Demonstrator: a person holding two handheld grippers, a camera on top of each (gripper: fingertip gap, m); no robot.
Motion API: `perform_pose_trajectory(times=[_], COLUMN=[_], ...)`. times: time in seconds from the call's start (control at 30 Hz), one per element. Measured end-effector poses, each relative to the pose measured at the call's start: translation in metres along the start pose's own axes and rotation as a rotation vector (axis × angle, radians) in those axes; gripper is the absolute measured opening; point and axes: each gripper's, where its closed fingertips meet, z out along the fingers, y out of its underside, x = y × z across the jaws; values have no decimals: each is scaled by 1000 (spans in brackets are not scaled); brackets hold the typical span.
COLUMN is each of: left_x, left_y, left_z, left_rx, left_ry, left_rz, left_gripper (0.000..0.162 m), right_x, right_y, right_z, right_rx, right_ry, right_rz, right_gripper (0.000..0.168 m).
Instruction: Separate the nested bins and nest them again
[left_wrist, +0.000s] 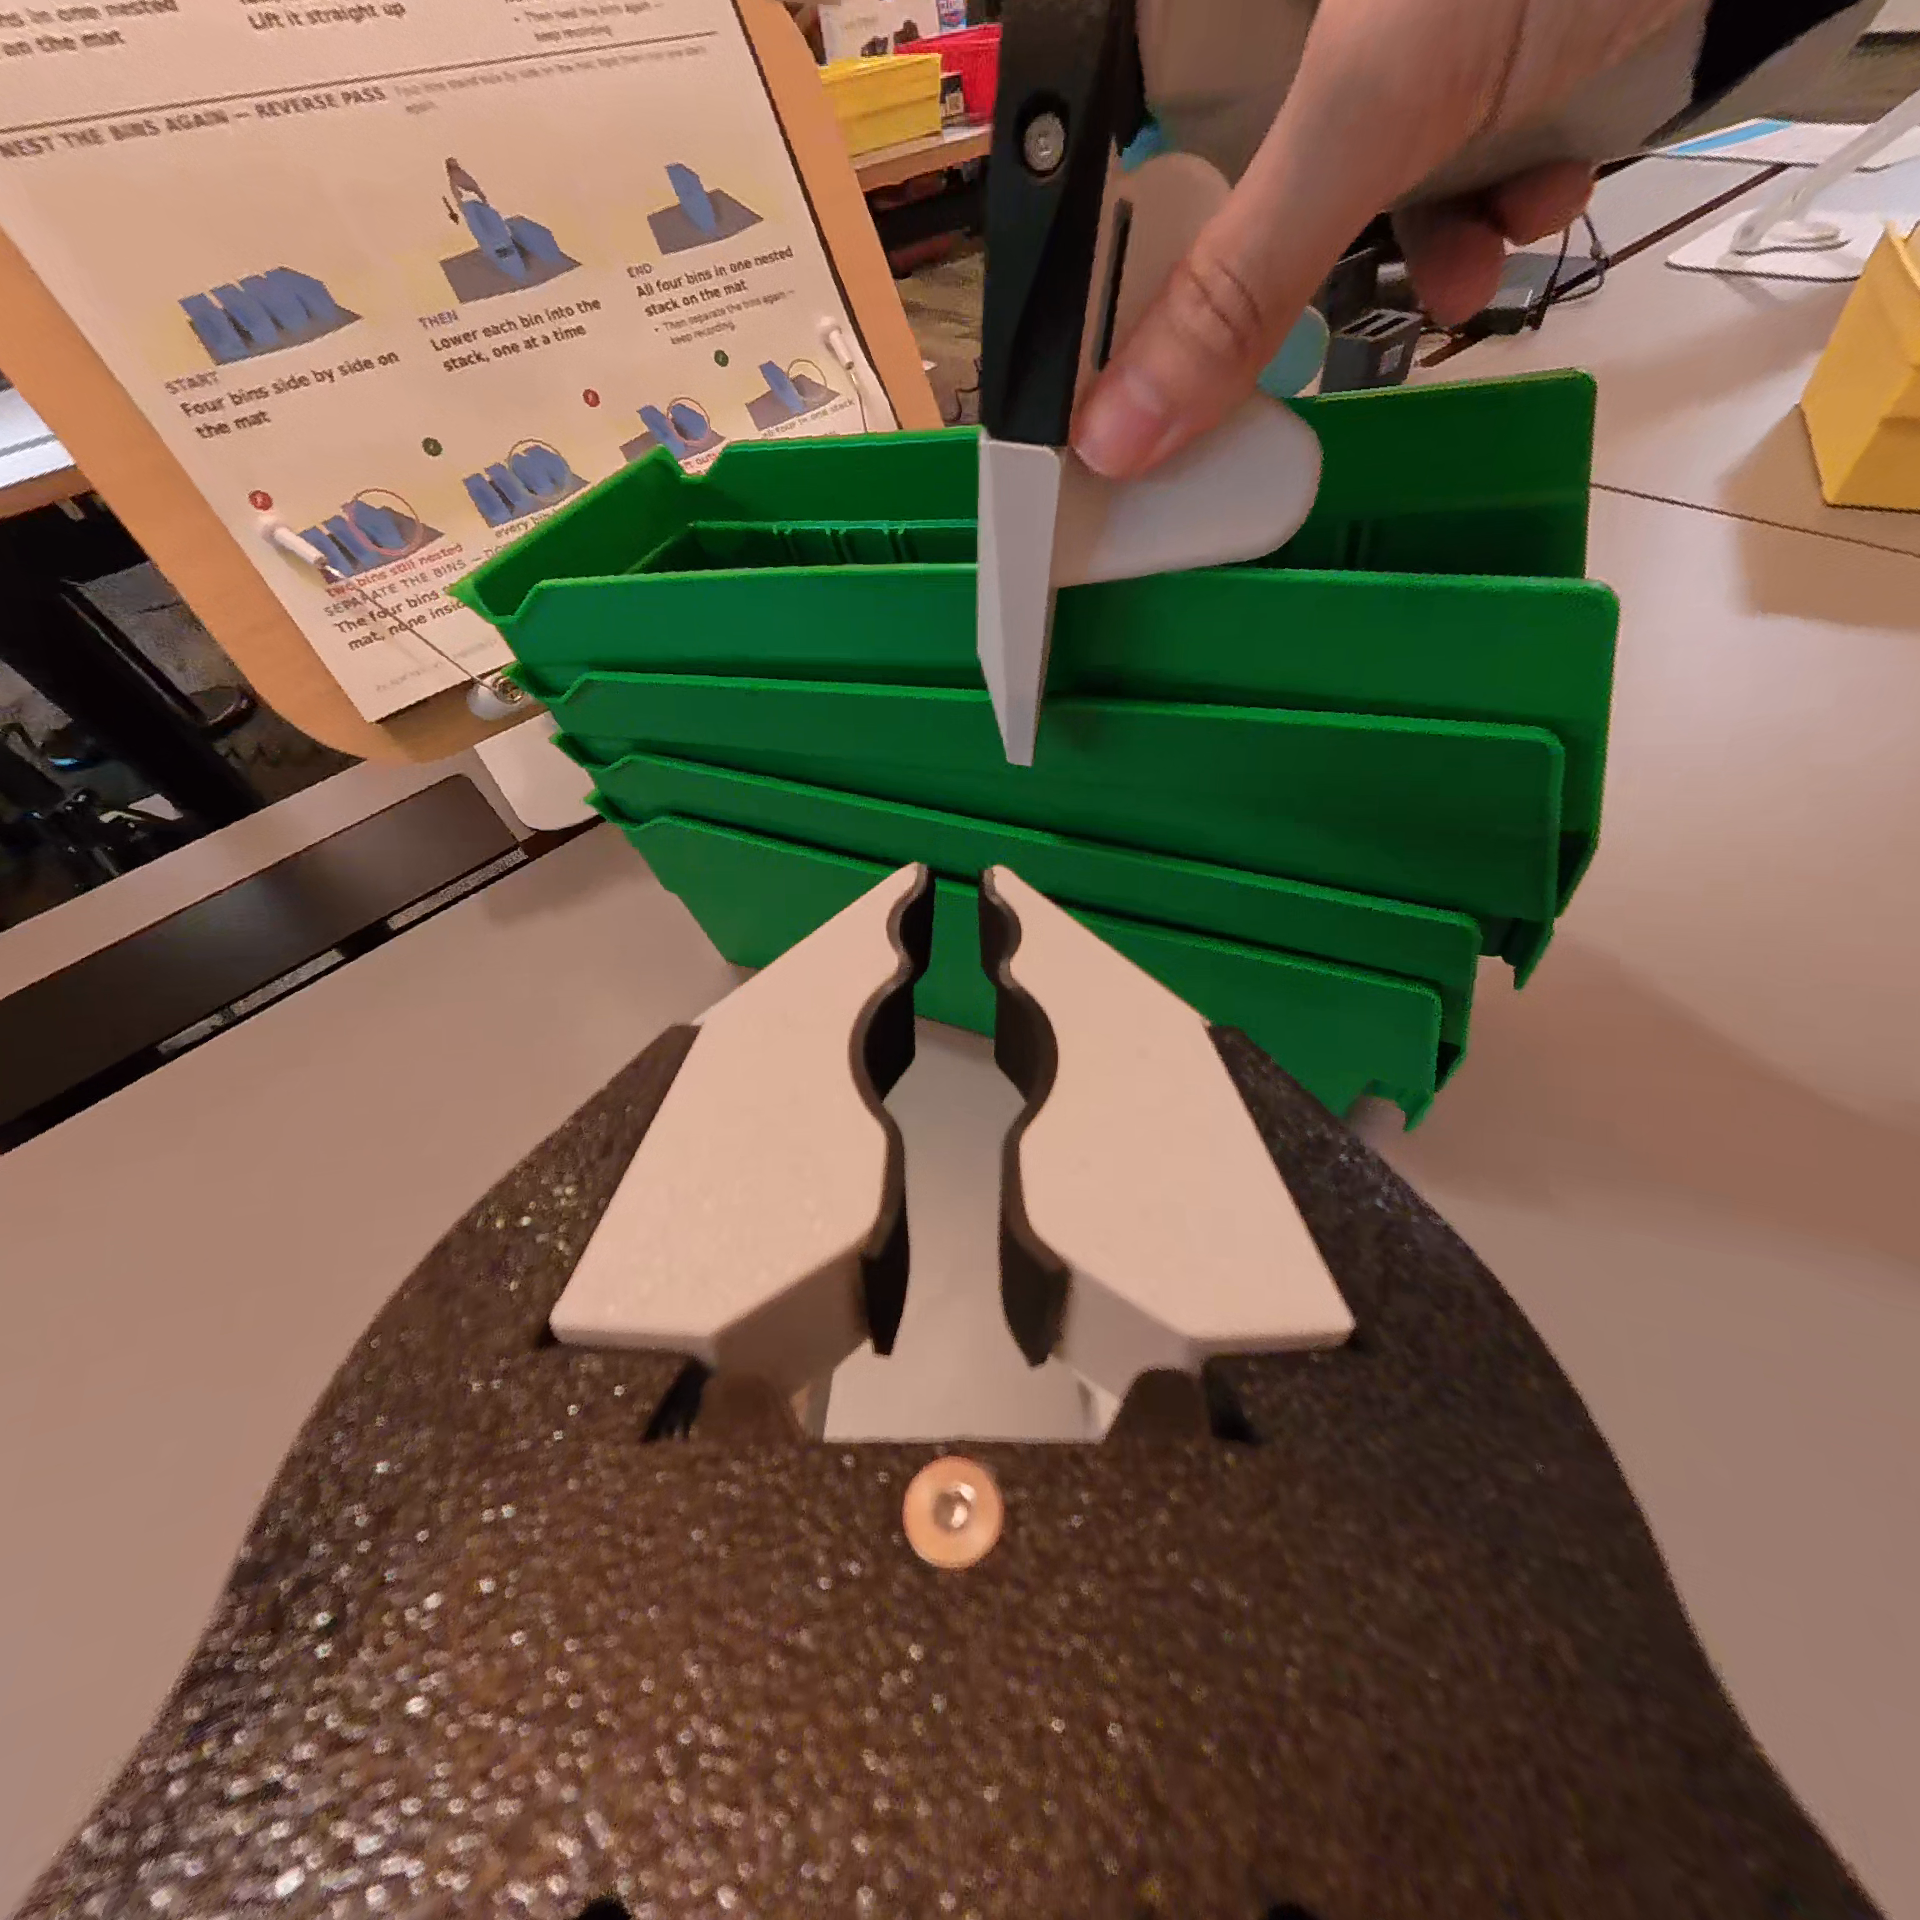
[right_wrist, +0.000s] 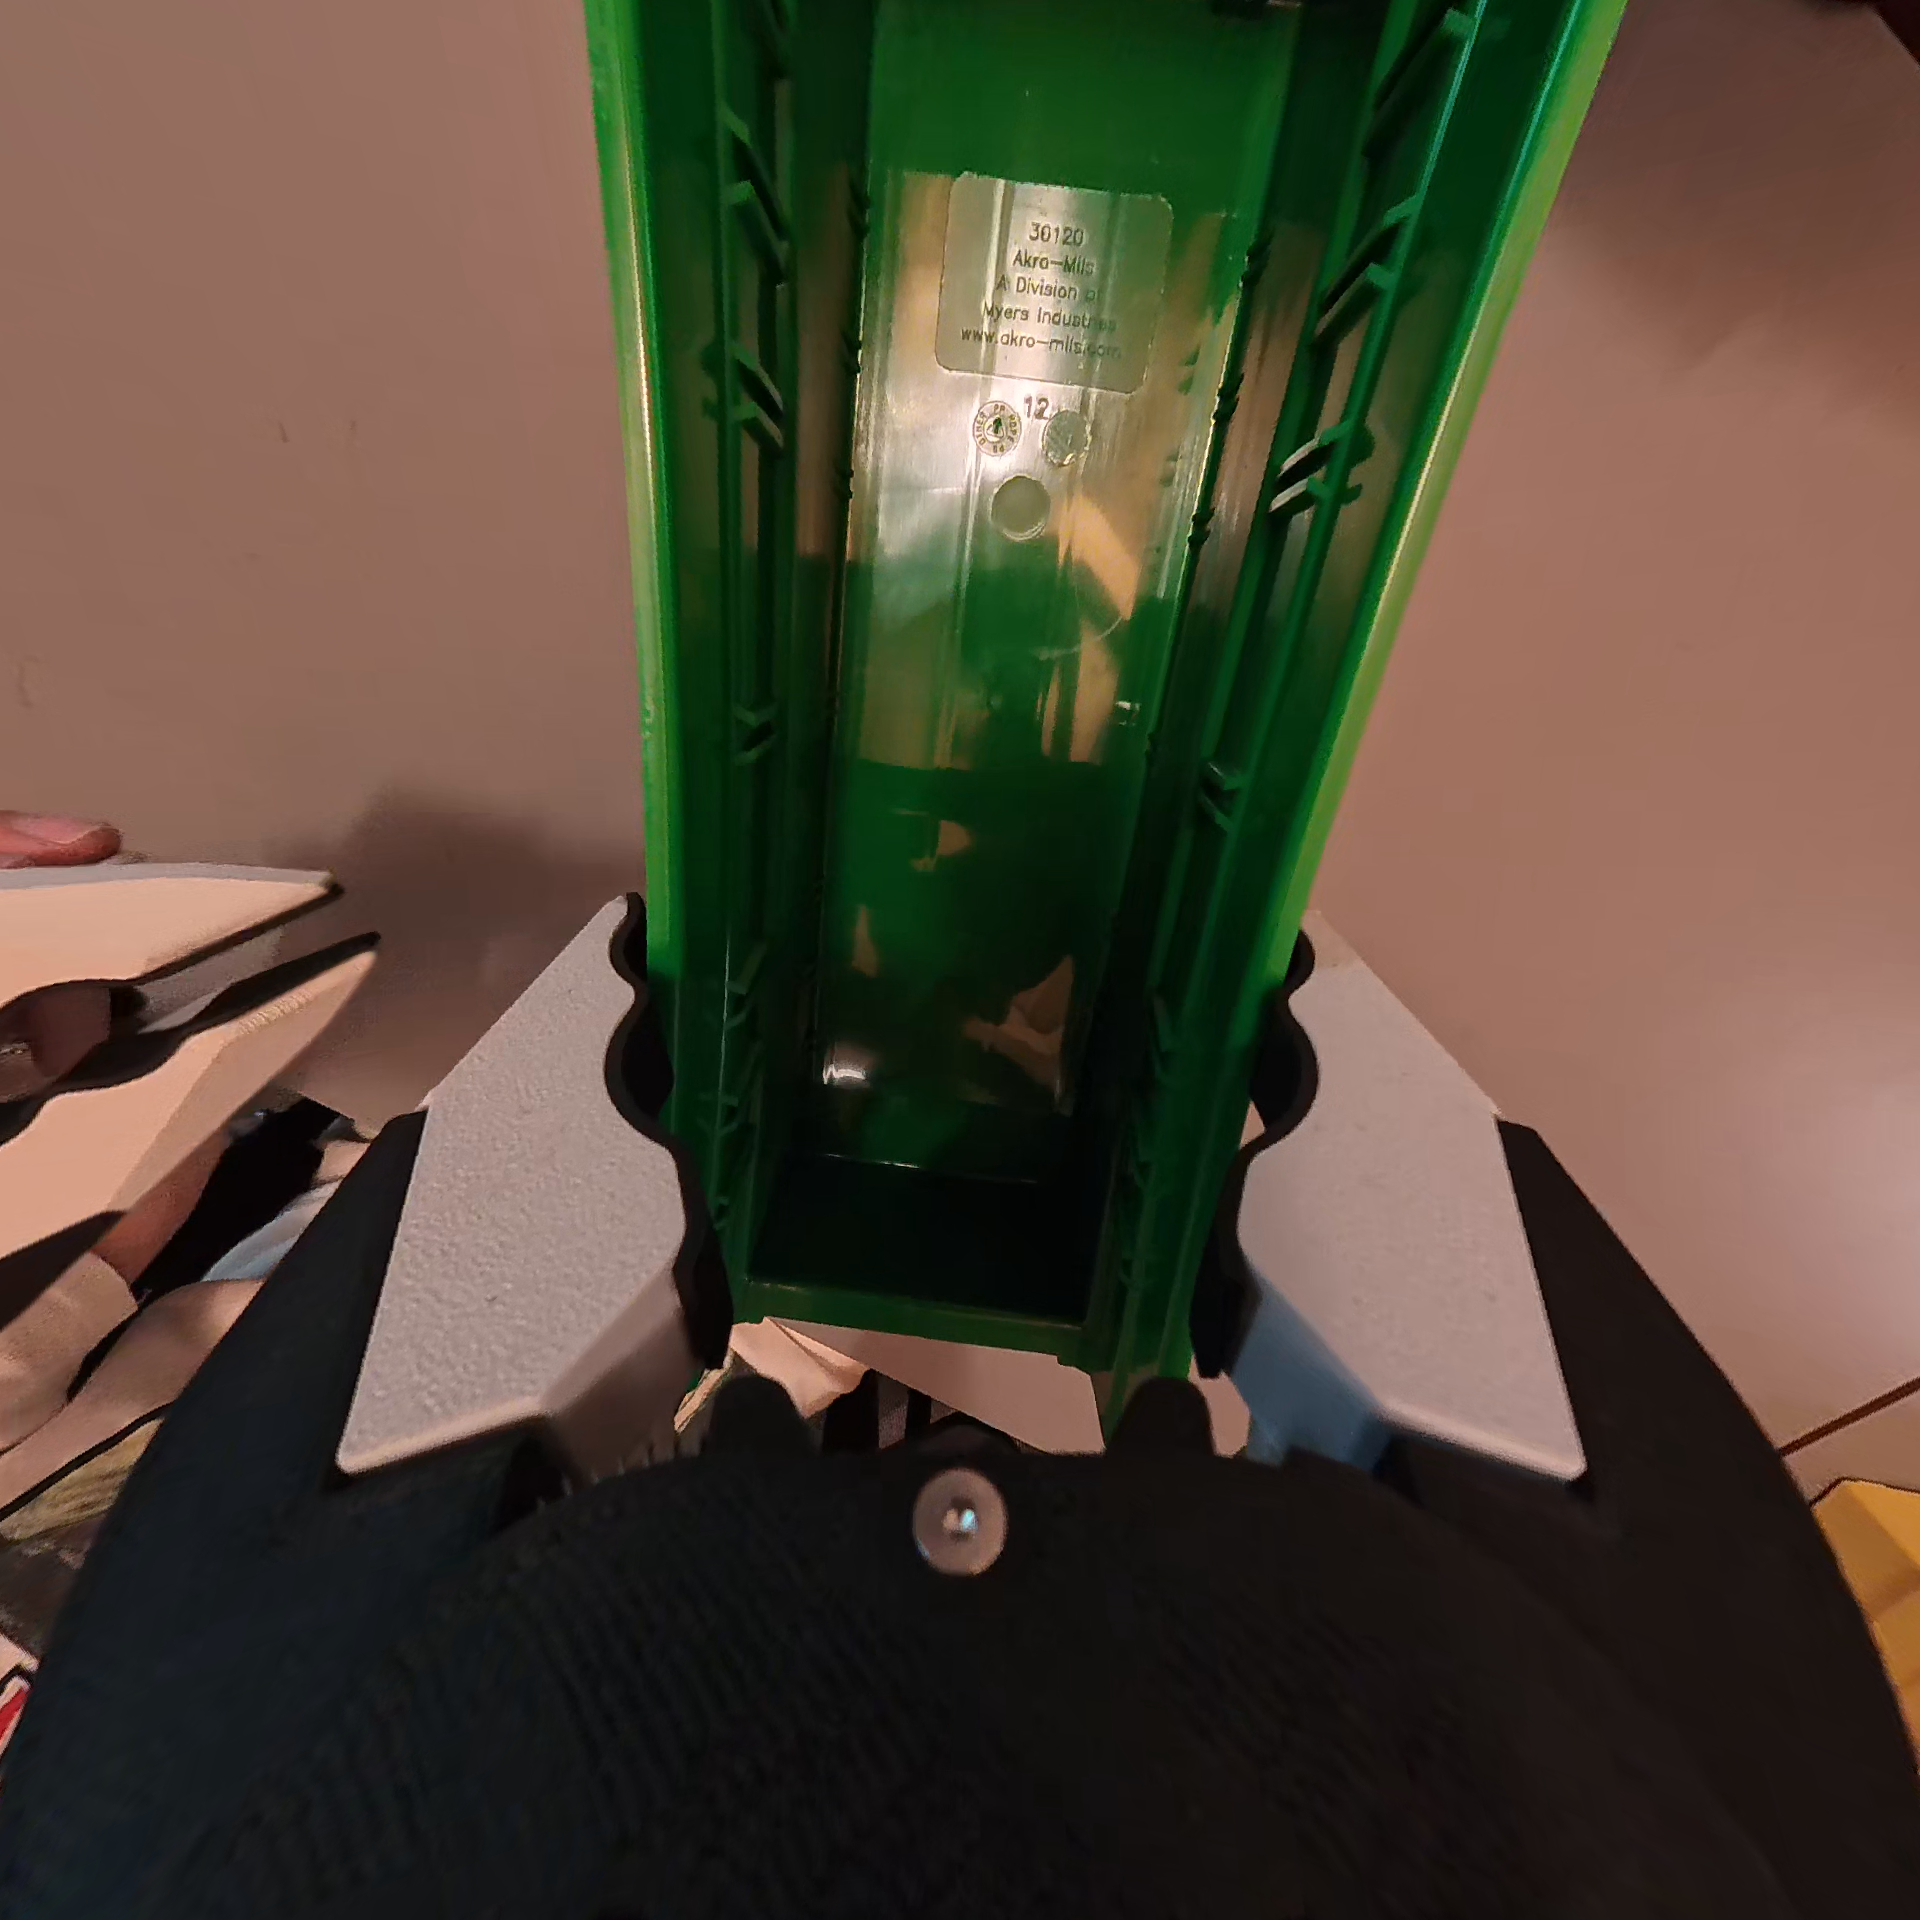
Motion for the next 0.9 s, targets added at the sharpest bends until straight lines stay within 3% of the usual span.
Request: perform_pose_trajectory(times=[0.03,0.9], left_x=[-1,6], left_y=[0,-19], left_z=[-1,11], left_rx=[2,21], left_ry=[-2,45], left_rz=[-7,8], left_gripper=[6,9], right_x=[0,1], right_y=[0,-1], right_z=[0,-2], right_rx=[1,15], right_ry=[0,-19], right_rz=[0,8], right_gripper=[116,112])
